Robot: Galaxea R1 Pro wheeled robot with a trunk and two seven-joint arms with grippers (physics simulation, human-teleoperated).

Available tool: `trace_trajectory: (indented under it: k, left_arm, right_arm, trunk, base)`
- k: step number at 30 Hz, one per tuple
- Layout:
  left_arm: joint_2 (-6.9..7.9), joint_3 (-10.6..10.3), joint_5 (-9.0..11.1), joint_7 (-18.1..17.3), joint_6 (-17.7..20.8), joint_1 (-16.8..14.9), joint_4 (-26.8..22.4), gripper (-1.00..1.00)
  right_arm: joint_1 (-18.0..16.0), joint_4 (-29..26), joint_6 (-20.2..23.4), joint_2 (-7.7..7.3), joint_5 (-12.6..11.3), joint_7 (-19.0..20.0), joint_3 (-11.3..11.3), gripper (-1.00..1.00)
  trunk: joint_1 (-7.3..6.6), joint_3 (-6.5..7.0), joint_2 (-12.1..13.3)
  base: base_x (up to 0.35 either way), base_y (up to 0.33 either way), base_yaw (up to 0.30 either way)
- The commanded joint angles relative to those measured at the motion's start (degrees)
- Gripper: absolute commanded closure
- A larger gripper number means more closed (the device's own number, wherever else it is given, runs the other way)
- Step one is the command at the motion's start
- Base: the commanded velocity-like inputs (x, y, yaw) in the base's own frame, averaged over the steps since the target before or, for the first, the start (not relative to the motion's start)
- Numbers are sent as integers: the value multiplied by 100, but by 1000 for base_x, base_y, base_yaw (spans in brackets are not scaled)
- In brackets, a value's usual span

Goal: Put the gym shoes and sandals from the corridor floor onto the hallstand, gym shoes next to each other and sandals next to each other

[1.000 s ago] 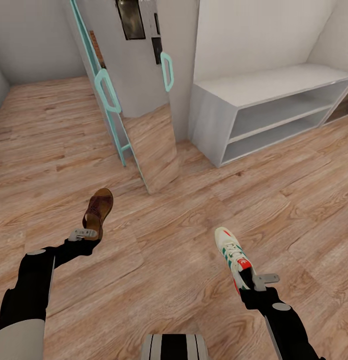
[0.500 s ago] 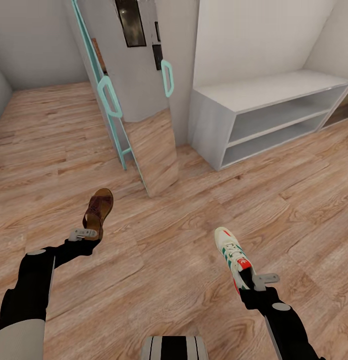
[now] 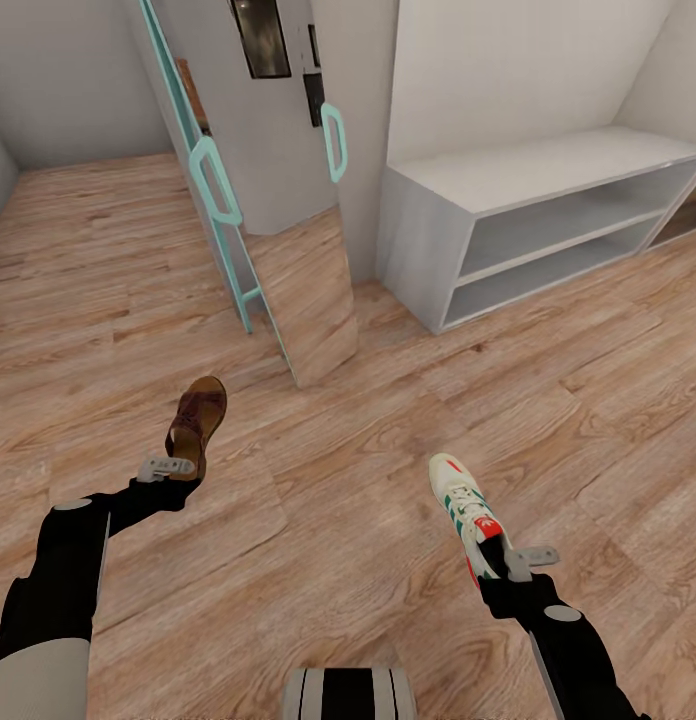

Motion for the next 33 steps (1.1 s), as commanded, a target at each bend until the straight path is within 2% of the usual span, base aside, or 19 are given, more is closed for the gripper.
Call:
trace_trajectory:
  k: [1,25,33]
  left_arm:
    - [-2,11,-34,-50,21,-5,-8,100]
    - [-4,9,-34,-50,21,-5,-7,100]
    - [-10,9,-34,-50,29,-5,-7,100]
  right_arm:
    - [-2,-8,24,5,60,56,-11,100]
    - [-1,-8,24,5,60,56,-4,100]
    - [-2,-8,24,5,60,56,-3,100]
  trunk:
    - [1,-17,-3]
    - [1,210,-3]
    - [-19,462,7]
  base:
    - [0,0,0]
    - [0,0,0]
    - [0,0,0]
